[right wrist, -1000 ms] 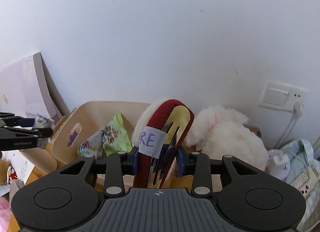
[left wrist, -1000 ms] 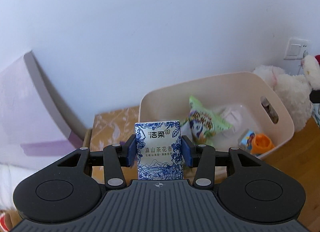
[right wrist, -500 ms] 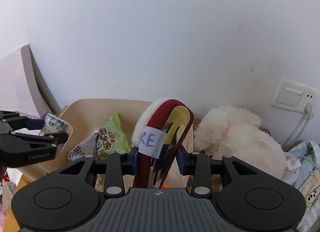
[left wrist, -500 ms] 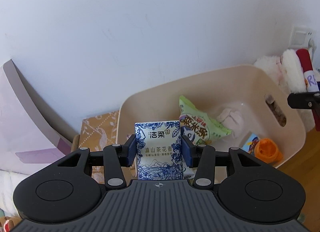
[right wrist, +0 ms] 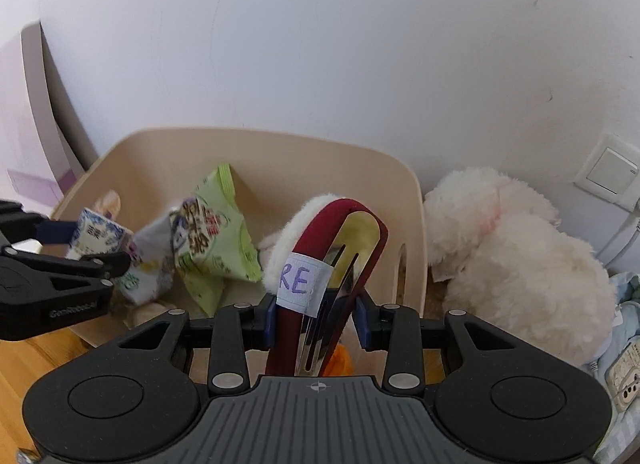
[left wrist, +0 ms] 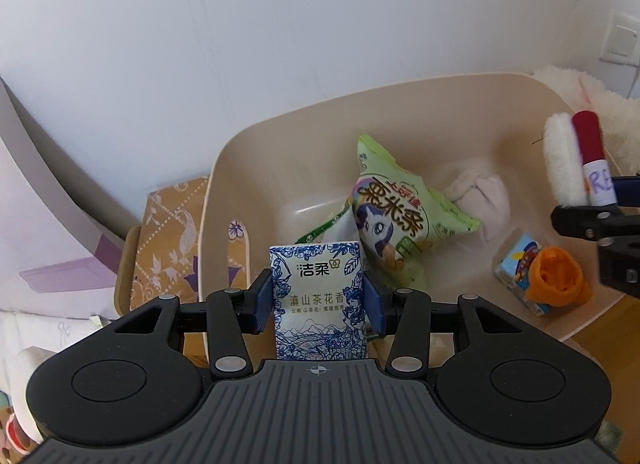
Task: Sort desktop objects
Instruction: 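Lift and carry the tissue box and red case over the beige basket, then open both tools to drop the tissue box and red case in, then withdraw both tools from the basket down toward the table items, then grasp the dark Sanrio box with left tool while right tool grasps green plaid scrunchie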
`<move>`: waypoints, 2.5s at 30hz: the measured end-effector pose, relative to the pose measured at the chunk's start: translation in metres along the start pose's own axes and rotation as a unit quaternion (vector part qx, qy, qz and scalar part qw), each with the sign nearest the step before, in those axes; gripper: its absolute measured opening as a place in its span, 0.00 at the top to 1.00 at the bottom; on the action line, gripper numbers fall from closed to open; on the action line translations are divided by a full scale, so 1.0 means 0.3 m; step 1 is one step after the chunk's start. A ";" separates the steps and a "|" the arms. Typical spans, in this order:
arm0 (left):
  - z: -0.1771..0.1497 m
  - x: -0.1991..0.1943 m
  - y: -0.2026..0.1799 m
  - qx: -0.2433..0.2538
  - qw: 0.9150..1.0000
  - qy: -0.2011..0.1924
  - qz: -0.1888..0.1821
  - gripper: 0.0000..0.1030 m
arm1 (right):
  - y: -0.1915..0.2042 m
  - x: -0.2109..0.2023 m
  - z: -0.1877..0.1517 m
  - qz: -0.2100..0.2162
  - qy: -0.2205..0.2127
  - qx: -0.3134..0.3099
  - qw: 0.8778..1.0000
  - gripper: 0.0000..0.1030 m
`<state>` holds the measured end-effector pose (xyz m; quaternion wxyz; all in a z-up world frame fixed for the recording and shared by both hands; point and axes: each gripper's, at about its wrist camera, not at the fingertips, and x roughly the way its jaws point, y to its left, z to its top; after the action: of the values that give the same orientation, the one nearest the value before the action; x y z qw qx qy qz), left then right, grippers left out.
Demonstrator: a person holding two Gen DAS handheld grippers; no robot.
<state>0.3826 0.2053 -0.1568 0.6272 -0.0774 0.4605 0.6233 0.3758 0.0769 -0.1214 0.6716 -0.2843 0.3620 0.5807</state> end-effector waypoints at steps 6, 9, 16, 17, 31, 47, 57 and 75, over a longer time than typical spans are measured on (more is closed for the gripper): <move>-0.010 0.003 -0.001 -0.015 1.000 -0.002 0.003 0.34 | 0.010 0.021 -0.033 -0.020 0.014 -0.007 1.000 0.53; -0.012 0.004 0.002 -0.015 1.000 -0.001 0.005 0.29 | 0.026 0.014 -0.039 -0.024 0.011 -0.013 1.000 0.46; -0.029 -0.008 0.016 -0.020 1.000 -0.005 0.012 0.27 | 0.029 -0.053 -0.040 -0.022 -0.014 -0.013 1.000 0.22; -0.031 -0.015 0.016 -0.021 1.000 -0.007 0.015 0.27 | 0.033 -0.063 -0.043 -0.021 -0.017 -0.017 1.000 0.21; -0.134 -0.242 0.097 -0.019 0.999 -0.038 0.019 0.27 | 0.063 -0.312 -0.136 0.033 -0.079 -0.061 0.994 0.00; -0.541 -0.260 0.013 0.092 0.990 0.093 -0.060 0.25 | -0.032 -0.300 -0.448 0.024 0.033 -0.059 0.997 0.00; -0.715 -0.191 -0.072 0.165 0.971 0.148 -0.087 0.25 | -0.039 -0.230 -0.548 0.000 0.067 -0.082 0.994 0.00; -0.776 -0.142 -0.142 0.167 0.965 0.183 -0.080 0.20 | 0.024 -0.111 -0.569 -0.007 0.086 -0.108 0.990 0.01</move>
<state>0.3156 0.0097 -0.2797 0.5838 -0.1209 0.6576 0.4607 0.3399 -0.0781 -0.1923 0.6076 -0.4063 0.3516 0.5850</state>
